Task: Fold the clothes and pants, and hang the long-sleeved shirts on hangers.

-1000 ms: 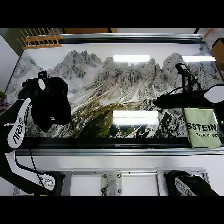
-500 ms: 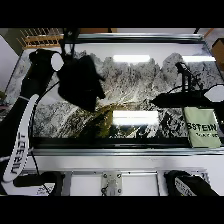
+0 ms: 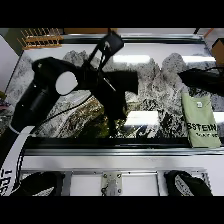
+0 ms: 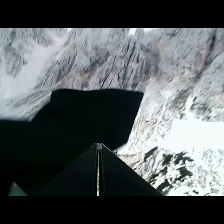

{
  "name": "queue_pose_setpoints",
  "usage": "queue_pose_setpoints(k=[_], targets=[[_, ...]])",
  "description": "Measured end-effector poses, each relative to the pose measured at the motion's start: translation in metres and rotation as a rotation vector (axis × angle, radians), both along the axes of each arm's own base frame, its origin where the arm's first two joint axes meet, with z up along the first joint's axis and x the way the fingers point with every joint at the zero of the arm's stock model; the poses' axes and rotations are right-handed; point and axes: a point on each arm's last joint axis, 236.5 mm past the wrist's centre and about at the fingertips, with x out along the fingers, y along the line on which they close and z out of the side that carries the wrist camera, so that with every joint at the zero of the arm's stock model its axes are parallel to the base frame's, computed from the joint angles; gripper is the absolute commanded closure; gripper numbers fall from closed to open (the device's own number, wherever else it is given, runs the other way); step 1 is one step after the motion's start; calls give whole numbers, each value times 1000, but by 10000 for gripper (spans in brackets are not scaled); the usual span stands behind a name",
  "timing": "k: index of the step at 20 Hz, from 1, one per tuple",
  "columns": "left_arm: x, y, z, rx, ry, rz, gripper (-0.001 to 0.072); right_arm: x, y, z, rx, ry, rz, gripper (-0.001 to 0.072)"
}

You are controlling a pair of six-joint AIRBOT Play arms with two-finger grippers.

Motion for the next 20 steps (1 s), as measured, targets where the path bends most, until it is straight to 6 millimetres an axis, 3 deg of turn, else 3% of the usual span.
queue_pose_setpoints(k=[3, 7, 11, 13, 15, 20], targets=[[9, 35, -39, -4, 133, 173, 30, -2, -5, 6, -6, -16, -12, 701], [18, 111, -82, -53, 286, 501, 30, -6, -4, 5, -7, -4, -4, 700], [-15, 170, -164, -101, 528, 755, 31, -8, -3, 3, -7, 7, 4, 701], [-40, 178, -203, -163, 664, 821, 30, -9, -3, 3, -7, 11, 7, 701], [-63, 170, -232, -235, 772, 836, 31, -9, -2, 2, -7, 12, 9, 701], [-116, 137, -272, -280, 925, 788, 30, -7, -3, -3, -3, 28, 10, 701]])
